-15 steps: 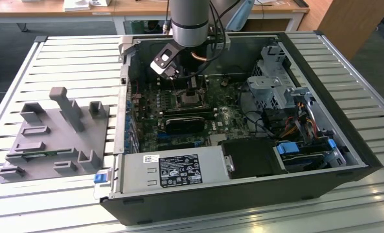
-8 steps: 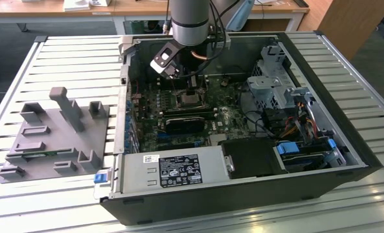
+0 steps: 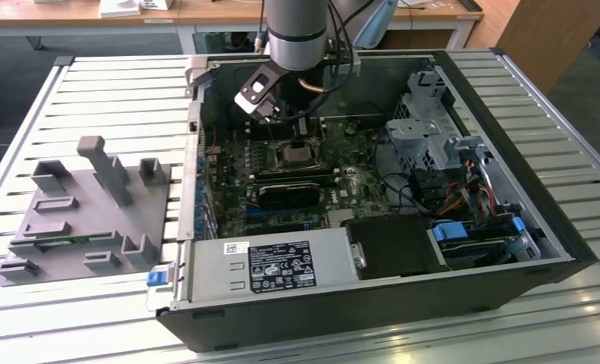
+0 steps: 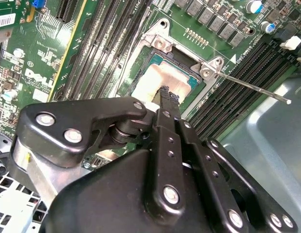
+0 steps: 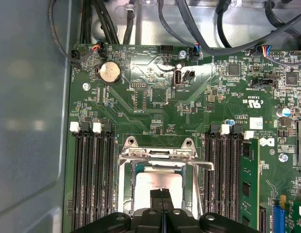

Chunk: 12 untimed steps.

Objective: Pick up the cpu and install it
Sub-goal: 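Close the cpu cover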

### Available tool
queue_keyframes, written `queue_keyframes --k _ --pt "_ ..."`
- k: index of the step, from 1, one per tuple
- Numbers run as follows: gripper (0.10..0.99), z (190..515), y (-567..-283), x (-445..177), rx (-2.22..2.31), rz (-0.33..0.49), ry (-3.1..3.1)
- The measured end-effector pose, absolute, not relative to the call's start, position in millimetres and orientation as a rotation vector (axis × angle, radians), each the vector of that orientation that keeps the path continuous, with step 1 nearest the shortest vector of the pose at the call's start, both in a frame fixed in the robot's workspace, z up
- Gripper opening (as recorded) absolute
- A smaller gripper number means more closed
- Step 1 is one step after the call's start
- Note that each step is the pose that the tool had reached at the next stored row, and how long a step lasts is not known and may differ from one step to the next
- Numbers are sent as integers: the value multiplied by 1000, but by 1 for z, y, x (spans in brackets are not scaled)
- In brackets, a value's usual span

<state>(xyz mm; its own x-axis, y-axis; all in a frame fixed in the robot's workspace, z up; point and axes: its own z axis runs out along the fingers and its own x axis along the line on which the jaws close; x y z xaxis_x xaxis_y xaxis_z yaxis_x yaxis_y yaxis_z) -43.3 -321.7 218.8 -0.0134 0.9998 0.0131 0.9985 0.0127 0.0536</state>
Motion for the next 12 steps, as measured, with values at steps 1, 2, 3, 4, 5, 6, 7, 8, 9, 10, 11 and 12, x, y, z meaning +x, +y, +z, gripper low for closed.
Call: queue_keyframes --k 1,2,3,4,5,6,7,8,9,10,11,12 --pt "106 219 -322 -43 2186 74 2215" --pt "106 220 -322 -43 2186 74 2215" --pt "106 220 -322 -43 2186 74 2215" --pt "106 220 -322 -43 2186 74 2215" --pt "106 221 -322 -43 2186 74 2215" --pt "106 221 -322 -43 2187 74 2215" --pt "106 222 -322 -43 2187 74 2215" --pt "106 222 -322 -43 2187 74 2215" --pt "106 223 -322 -43 2187 74 2215" --pt "106 223 -322 -43 2187 74 2215" --pt "106 224 -322 -43 2187 74 2215" --pt "106 225 -322 -43 2187 74 2215"
